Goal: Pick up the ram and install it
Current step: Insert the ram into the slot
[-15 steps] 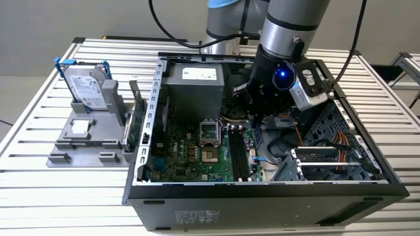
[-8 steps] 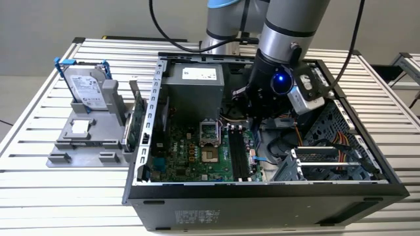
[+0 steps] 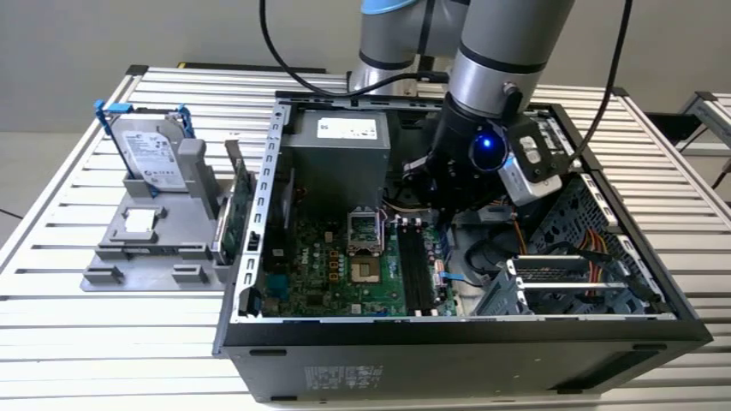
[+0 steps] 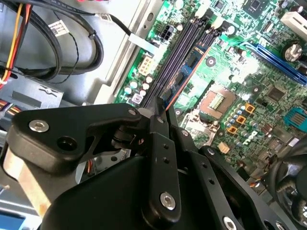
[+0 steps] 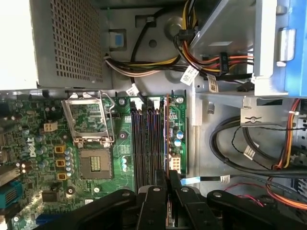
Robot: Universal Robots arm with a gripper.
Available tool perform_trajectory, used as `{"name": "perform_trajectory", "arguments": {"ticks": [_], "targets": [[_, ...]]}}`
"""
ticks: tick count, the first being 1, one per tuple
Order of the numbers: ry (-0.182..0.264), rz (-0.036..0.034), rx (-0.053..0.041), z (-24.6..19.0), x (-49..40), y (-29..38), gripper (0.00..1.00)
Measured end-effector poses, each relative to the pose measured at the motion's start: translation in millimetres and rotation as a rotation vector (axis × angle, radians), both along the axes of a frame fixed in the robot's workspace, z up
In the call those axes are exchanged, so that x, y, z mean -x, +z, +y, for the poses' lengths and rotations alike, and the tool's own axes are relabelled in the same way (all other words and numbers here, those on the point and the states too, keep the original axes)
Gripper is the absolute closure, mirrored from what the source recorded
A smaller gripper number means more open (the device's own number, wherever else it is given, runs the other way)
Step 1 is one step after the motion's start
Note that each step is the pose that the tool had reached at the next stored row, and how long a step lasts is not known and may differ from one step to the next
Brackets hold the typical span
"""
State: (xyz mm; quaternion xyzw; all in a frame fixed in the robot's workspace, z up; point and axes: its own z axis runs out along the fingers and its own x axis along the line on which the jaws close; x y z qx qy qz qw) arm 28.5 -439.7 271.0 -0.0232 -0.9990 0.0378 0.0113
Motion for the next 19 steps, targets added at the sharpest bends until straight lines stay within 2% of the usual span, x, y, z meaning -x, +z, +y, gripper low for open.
{"name": "perform_trajectory", "arguments": {"ticks": [3, 9, 19], "targets": [[0.0, 0.0001, 0.0, -0.2, 0.0, -0.1, 1.0], [0.0, 0.0001, -0.003, -7.0, 0.0, -3.3, 1.0], [0.004, 0.0047, -0.003, -8.9, 0.0, -19.8, 1.0]]}}
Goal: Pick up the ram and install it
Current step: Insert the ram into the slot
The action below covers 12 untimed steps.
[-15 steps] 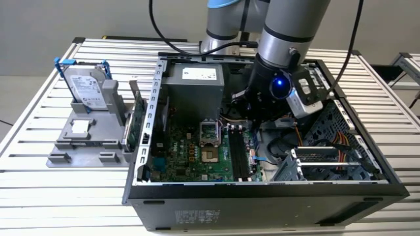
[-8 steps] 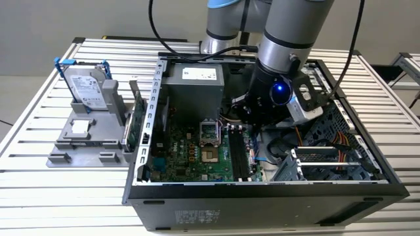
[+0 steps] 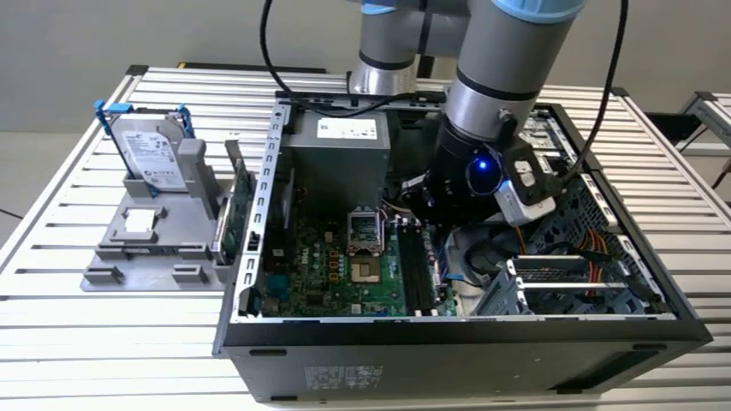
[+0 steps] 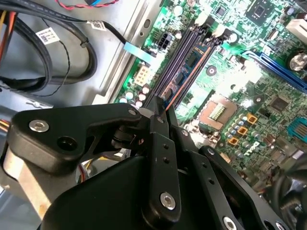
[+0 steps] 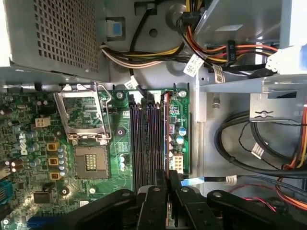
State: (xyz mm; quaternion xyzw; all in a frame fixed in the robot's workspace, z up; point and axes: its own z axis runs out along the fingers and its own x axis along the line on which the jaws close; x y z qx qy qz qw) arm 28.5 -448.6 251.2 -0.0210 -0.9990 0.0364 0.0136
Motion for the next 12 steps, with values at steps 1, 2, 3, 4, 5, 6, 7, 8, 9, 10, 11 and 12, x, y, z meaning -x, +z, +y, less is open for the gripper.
{"name": "perform_trajectory", "arguments": {"ticks": [1, 2, 3, 4, 5, 6, 7, 8, 9, 10, 11, 12], "targets": [[0.001, 0.0001, 0.0, 0.0, 0.0, -1.6, 1.0], [0.002, 0.0, -0.0002, 0.0, 0.0, -2.9, 1.0], [0.004, 0.0, -0.0009, -0.1, 0.0, -4.0, 1.0], [0.005, -0.0001, -0.0026, -0.1, 0.0, -5.3, 1.0], [0.006, 0.0, -0.0043, -0.2, 0.0, -6.6, 1.0], [0.007, 0.0, -0.0058, -0.2, 0.0, -7.7, 1.0], [0.008, 0.0, -0.0068, -0.2, 0.0, -8.7, 1.0], [0.009, 0.0, -0.0073, -0.2, 0.0, -9.9, 1.0], [0.011, 0.0001, -0.0076, -0.2, 0.0, -11.1, 1.0], [0.013, 0.0002, -0.0074, -0.3, 0.0, -11.8, 1.0], [0.015, 0.0003, -0.0075, -0.6, 0.0, -12.2, 1.0], [0.017, 0.0004, -0.0076, -1.0, 0.0, -12.7, 1.0]]}}
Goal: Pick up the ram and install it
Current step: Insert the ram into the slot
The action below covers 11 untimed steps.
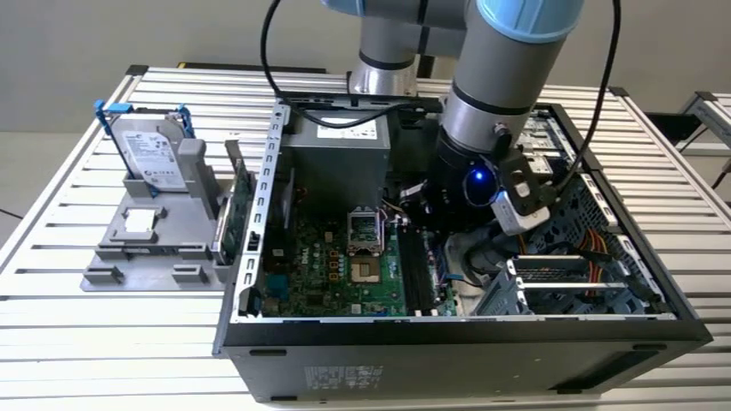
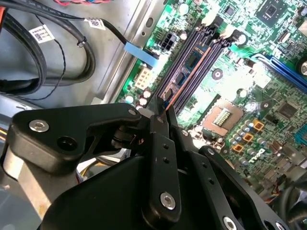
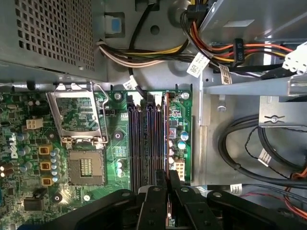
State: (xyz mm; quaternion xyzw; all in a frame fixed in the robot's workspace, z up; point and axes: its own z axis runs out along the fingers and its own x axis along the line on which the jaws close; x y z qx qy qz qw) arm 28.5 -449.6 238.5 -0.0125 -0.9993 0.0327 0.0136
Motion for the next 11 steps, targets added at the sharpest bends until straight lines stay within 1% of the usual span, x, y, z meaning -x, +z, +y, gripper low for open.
{"name": "perform_trajectory", "arguments": {"ticks": [3, 8, 11], "targets": [[0.006, 0.0006, 0.0, -0.9, 0.0, -2.5, 1.0], [0.014, 0.0007, -0.0001, -1.1, 0.0, -9.7, 1.0], [0.014, 0.0008, 0.0, -1.1, 0.0, -10.1, 1.0]]}}
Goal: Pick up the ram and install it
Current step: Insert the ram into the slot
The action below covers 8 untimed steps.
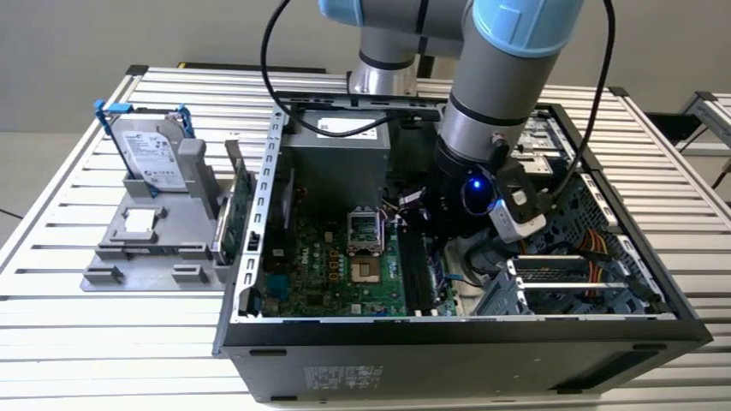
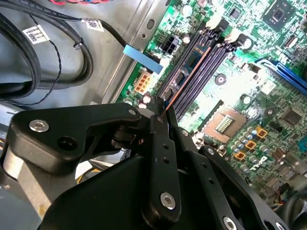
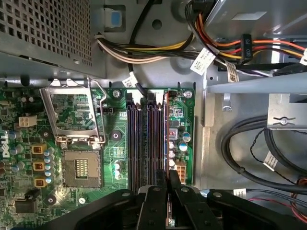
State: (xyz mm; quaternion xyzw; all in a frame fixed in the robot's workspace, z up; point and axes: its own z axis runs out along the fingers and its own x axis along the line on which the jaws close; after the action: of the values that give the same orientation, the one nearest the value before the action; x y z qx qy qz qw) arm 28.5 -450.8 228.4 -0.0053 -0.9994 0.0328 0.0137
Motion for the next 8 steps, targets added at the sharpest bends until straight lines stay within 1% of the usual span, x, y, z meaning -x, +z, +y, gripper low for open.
{"name": "perform_trajectory", "arguments": {"ticks": [4, 8], "targets": [[0.0, 0.0, -0.0002, -0.7, 0.1, -0.6, 1.0], [0.001, 0.0001, -0.0017, -5.2, 0.0, -1.0, 1.0]]}}
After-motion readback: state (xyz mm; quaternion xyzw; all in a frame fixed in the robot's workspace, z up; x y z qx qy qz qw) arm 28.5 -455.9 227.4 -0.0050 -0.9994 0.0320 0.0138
